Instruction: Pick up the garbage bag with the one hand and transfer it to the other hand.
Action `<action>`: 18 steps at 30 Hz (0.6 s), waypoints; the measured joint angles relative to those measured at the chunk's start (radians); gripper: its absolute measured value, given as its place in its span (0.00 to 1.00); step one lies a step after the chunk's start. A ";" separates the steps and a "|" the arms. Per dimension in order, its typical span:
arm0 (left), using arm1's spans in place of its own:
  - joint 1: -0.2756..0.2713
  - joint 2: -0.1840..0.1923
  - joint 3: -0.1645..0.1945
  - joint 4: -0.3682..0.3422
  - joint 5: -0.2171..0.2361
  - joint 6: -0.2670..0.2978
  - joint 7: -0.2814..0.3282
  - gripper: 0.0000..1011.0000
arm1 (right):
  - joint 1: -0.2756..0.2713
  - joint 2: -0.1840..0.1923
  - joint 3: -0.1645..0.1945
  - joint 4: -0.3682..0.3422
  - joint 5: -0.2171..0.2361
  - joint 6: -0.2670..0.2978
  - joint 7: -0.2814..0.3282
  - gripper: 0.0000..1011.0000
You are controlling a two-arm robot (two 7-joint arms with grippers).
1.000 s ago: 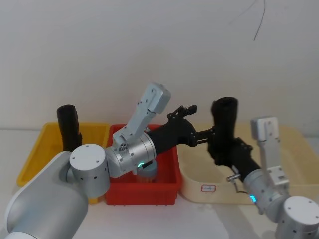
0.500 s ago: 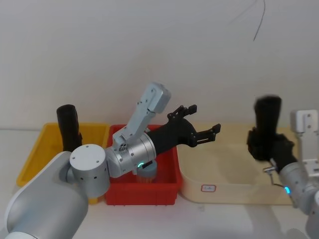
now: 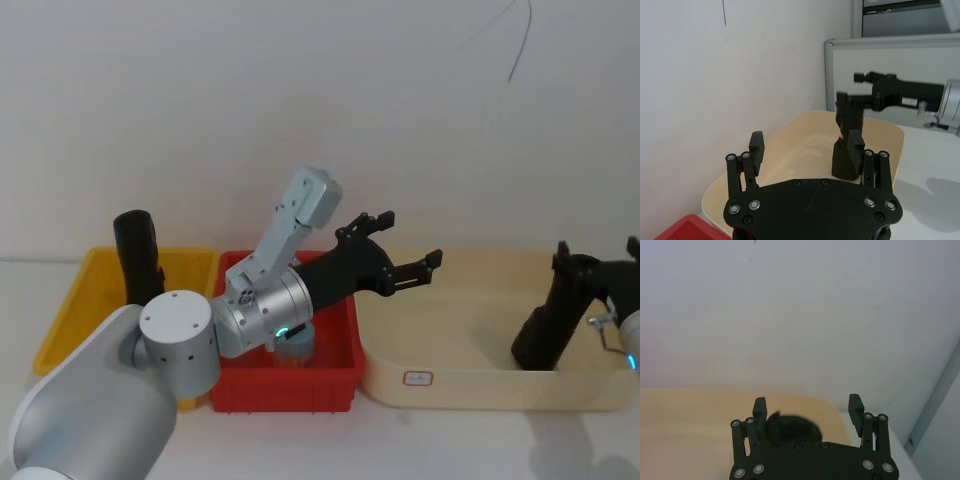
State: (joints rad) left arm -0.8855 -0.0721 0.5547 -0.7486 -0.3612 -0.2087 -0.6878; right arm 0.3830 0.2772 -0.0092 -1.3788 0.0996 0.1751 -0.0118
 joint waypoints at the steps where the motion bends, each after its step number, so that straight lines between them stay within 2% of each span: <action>1: 0.002 0.001 -0.001 -0.001 0.000 0.000 0.000 0.99 | -0.001 0.001 0.000 -0.006 -0.004 -0.001 -0.001 0.99; 11: 0.037 0.021 -0.015 -0.050 -0.012 -0.004 0.022 0.99 | 0.014 0.010 -0.029 -0.078 -0.039 -0.017 0.009 0.99; 18: 0.085 0.057 -0.036 -0.128 -0.022 -0.010 0.056 0.99 | 0.040 -0.001 -0.075 -0.099 -0.062 -0.020 0.039 0.99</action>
State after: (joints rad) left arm -0.8007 -0.0156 0.5188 -0.8769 -0.3831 -0.2185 -0.6314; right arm 0.4235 0.2761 -0.0846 -1.4776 0.0373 0.1550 0.0267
